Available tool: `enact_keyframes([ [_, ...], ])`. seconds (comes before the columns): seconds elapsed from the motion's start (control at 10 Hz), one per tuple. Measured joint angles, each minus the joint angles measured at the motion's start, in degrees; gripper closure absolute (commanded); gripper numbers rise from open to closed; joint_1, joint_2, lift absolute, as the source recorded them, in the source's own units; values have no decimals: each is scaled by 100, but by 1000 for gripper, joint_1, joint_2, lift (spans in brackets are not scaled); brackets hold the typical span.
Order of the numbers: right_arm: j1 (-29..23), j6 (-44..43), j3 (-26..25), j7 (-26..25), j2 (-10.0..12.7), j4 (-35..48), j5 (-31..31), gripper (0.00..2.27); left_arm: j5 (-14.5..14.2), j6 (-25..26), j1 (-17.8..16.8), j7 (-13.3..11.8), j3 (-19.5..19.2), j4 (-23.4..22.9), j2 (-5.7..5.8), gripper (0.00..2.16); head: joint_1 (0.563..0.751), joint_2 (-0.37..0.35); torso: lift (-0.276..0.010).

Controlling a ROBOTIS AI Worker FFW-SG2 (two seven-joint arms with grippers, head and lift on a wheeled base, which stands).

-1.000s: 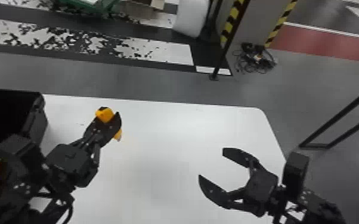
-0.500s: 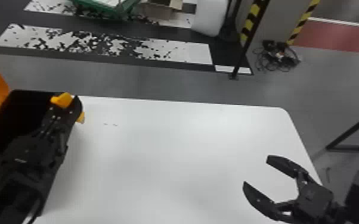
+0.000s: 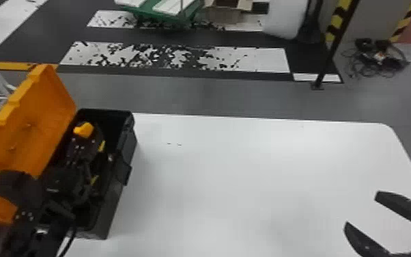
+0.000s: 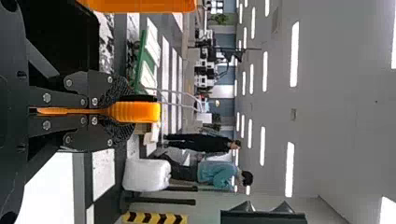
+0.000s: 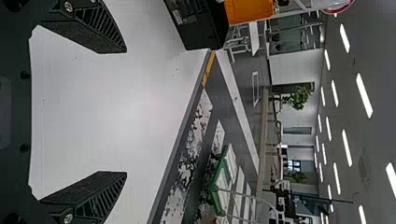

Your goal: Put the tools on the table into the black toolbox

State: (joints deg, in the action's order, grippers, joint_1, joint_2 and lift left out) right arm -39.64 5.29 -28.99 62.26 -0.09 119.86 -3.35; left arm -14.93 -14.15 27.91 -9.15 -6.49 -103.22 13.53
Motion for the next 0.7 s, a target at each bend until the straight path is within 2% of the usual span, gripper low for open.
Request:
enact_keyframes([
  [0.3,0,-71,-85,58,0,-77,-42,83,279,-254,-263,90,-30,683,-7,2101,695,65,-39],
  [0.4,0,-76,-92,59,0,-90,-43,83,308,-252,-327,163,-36,826,-5,1399,695,71,-39],
  [0.5,0,-89,-96,66,0,-105,-43,83,310,-250,-348,352,-33,898,-10,9,695,83,-39],
  [0.6,3,-118,-97,67,0,-140,-43,83,299,-258,-342,525,-27,908,-21,-1,695,96,-39],
  [0.7,7,-154,-93,69,0,-179,-43,83,292,-278,-323,569,-32,881,-26,22,695,99,-39],
])
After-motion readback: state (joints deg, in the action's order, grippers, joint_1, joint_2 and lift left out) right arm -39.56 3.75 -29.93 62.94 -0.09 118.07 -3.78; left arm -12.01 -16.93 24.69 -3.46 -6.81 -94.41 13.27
